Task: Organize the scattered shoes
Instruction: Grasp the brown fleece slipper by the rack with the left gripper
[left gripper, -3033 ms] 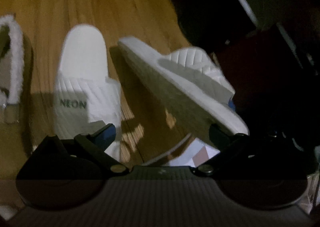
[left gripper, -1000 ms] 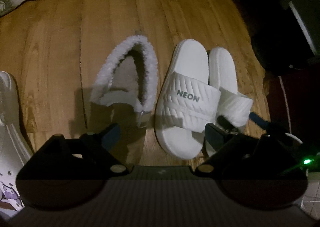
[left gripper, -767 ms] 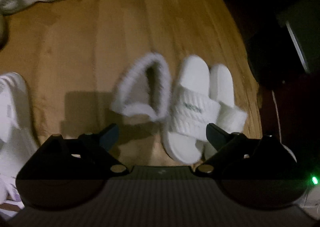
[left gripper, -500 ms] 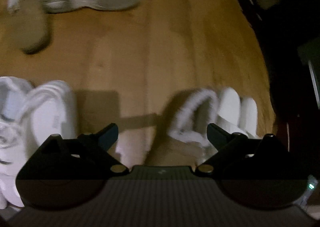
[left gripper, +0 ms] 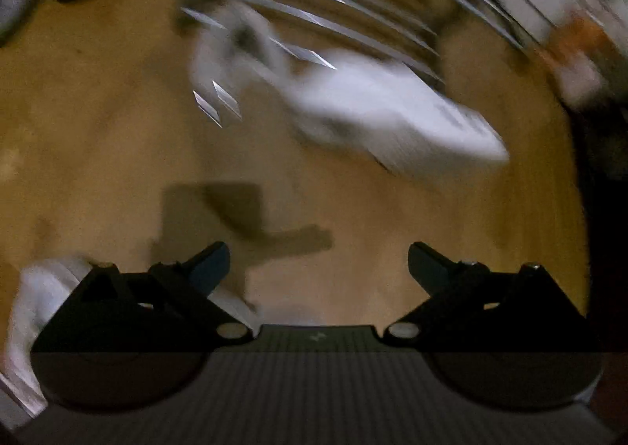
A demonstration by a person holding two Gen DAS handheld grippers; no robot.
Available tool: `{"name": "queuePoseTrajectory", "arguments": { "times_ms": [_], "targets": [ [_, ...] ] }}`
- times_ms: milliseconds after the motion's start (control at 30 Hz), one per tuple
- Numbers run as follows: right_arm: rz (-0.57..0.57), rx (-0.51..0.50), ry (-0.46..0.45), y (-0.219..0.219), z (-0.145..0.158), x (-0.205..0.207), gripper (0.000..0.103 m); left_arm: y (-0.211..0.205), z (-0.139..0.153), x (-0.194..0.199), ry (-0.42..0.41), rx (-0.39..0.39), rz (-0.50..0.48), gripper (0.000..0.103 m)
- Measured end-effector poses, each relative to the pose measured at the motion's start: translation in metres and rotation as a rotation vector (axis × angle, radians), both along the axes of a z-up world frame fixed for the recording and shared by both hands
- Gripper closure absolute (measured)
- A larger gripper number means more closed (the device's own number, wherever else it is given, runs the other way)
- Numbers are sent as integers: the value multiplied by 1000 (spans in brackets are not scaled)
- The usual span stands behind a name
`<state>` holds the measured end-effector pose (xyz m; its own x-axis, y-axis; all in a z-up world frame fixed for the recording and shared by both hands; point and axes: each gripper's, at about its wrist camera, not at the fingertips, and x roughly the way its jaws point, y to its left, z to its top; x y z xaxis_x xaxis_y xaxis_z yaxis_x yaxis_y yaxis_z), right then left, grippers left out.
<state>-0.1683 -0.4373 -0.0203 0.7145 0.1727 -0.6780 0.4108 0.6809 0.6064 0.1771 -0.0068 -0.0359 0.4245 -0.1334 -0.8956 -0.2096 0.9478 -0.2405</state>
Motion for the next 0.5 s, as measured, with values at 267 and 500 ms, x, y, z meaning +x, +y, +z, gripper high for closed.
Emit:
{"name": "queuePoseTrajectory", "arguments": {
  "times_ms": [267, 500],
  "targets": [
    [138, 125, -63, 24, 32, 59, 10, 71, -66, 101, 25, 39, 79, 4],
    [172, 35, -140, 57, 50, 56, 10, 78, -137, 121, 4, -134, 170, 69]
  ]
}}
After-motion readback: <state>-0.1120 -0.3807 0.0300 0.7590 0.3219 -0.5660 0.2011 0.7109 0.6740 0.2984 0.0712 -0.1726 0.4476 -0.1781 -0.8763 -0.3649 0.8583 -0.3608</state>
